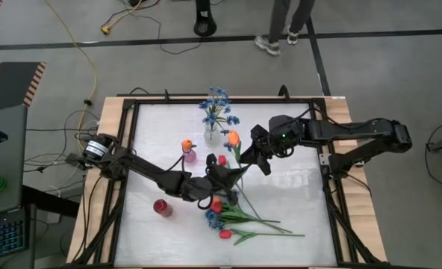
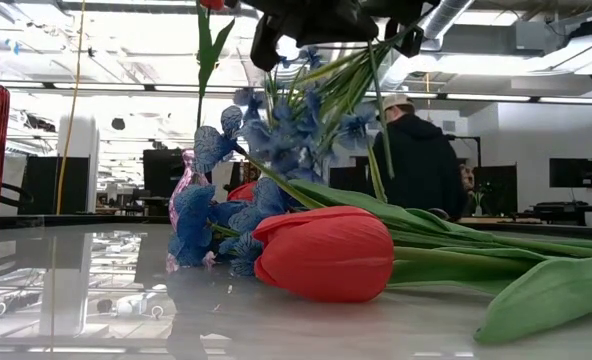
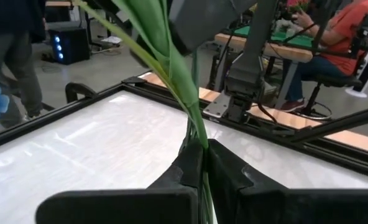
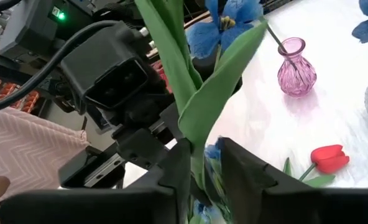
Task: Sort flowers into vase by color
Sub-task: Put the top orange tulip into the purple vase
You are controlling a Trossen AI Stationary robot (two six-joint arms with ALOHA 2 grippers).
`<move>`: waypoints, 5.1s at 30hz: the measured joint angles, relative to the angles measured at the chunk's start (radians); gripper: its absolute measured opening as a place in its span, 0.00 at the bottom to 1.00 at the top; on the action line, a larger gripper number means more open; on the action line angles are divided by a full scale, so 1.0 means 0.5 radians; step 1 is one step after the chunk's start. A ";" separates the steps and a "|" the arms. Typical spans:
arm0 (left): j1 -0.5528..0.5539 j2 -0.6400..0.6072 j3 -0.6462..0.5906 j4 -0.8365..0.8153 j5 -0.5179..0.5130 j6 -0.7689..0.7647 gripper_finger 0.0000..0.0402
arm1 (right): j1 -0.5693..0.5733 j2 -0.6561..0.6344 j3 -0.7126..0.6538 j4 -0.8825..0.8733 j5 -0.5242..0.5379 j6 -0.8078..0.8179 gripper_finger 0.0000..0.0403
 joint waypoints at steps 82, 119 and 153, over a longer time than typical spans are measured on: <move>-0.316 -0.797 -0.007 -1.238 -0.670 0.280 0.00 | -0.080 0.000 0.000 -0.419 -0.549 -0.007 0.39; -0.497 -0.883 -0.165 -4.078 -1.588 -3.031 0.00 | -0.080 0.000 0.000 -0.419 -0.442 -0.005 0.39; -0.746 -0.899 -0.027 -3.404 -1.536 -2.480 0.00 | -0.082 0.000 0.000 -0.418 -0.442 0.000 0.39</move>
